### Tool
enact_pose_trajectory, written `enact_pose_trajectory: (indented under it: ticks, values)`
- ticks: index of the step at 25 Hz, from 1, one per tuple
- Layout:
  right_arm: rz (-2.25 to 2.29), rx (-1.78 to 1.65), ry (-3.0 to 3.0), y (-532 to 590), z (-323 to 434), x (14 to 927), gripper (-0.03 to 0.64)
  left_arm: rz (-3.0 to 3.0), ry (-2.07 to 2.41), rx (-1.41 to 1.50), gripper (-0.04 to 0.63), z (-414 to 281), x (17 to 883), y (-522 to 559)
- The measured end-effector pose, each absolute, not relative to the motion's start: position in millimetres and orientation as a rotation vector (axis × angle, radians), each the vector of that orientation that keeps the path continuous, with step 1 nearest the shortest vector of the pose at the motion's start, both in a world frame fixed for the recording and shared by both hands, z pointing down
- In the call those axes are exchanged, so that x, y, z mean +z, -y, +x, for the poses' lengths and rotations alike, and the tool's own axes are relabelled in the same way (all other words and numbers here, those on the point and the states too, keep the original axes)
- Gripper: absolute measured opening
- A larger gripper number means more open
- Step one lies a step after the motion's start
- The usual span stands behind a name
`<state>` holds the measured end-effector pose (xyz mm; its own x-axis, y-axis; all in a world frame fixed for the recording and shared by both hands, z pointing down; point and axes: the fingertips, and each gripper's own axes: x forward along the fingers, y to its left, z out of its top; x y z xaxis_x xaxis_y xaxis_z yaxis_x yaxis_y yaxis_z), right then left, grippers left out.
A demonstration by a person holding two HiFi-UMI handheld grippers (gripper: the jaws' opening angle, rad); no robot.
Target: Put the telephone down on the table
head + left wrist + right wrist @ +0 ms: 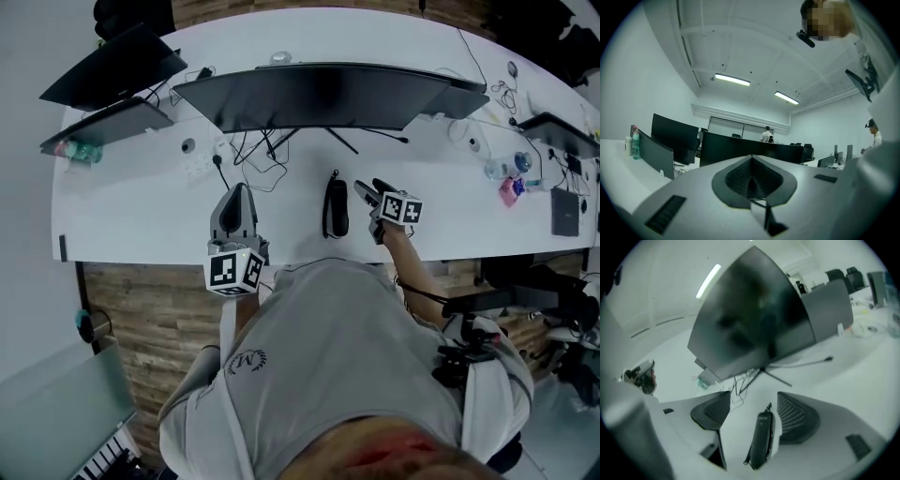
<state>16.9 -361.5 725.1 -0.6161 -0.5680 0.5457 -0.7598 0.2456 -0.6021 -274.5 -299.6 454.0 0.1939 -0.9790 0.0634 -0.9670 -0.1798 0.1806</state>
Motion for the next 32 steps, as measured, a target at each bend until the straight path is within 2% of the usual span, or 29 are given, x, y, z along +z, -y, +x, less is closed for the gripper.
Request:
enact_pose_trajectory:
  ticks: [7,12,17,25,26,27,32]
  values:
    - [1.584,0.590,2.564,406.0,60.9,516.8,0.305,2.333,1.895,-0.122,0.011,-288.9,431.6,316.0]
    - [1.691,0.205,2.638,391.1,71.6,412.7,0.305,2.432,1.860,-0.131,0.011,-277.1,406.8,324.3]
    - [1.641,0.018,2.677,369.6,54.7,366.6,0.305,2.544,1.813,-0.146,0.011,-261.4,389.2,334.2]
    - [1.483,0.094,2.724,357.2,30.8,371.9,0.304,2.554,1.725,-0.186,0.011,-250.8,403.3,338.2]
    - [1.453,0.098,2.742,354.7,26.8,371.9,0.227,2.548,1.721,-0.186,0.011,-252.4,407.4,338.9]
    - [1.450,0.082,2.752,352.0,25.1,370.1,0.014,2.540,1.718,-0.184,0.010,-254.1,411.5,339.3]
    - [1.514,0.070,2.725,352.2,26.7,367.1,0.014,2.507,1.719,-0.178,0.010,-262.4,421.3,339.2]
